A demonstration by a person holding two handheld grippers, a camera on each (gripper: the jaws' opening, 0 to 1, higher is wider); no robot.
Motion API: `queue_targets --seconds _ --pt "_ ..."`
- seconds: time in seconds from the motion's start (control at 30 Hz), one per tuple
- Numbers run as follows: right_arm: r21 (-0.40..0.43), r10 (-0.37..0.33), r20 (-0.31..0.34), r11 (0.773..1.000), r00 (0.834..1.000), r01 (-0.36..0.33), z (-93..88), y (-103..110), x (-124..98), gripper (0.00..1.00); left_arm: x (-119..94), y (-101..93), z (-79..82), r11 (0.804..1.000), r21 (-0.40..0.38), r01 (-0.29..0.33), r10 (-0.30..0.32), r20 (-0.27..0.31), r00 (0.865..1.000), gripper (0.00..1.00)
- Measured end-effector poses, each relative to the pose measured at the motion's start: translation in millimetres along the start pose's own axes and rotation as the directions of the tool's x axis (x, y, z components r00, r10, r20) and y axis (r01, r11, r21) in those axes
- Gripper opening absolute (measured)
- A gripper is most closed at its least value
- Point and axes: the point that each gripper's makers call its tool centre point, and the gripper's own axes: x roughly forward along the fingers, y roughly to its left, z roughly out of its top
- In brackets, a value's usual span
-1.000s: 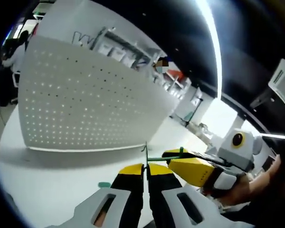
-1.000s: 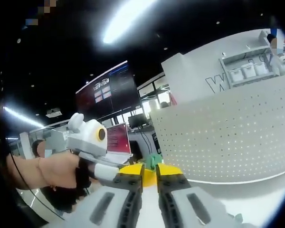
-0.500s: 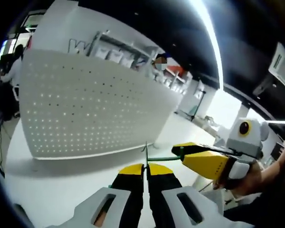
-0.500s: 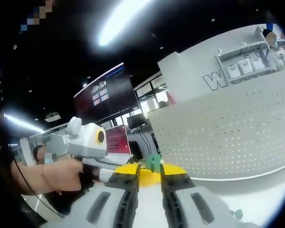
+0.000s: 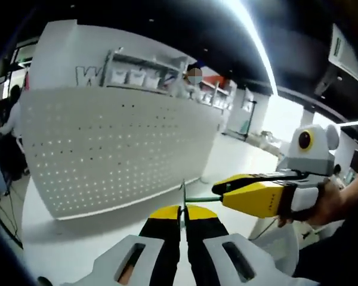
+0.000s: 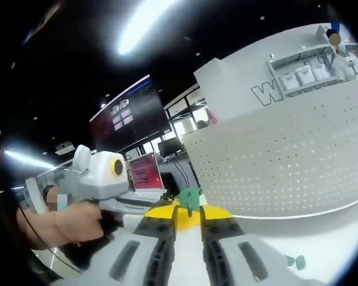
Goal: Insert the hook assembly into the mounting plate slot until the hook locks in place.
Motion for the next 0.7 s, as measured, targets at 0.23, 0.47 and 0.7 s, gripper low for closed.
queue_targets --seconds 0.23,0.47,0.7 --pt "0.032 0.014 -0.008 0.999 1.0 -0.014 -2.9 2 10 0.09 -1 -0.3 1.0 0.999 0.049 -0.011 0.011 0.005 1.0 0.01" --pt "0.089 0.029 -0.008 0.996 1.0 -0.028 -2.4 3 14 0.07 -5 1.1 3.8 0.997 0.077 -0.029 0.027 0.018 0.999 0.01" --pt "0.154 0.043 0.003 0.987 0.999 -0.043 -1.0 3 14 0.04 -6 3.1 8.3 0.99 0.134 -0.048 0.044 0.034 0.998 0.01"
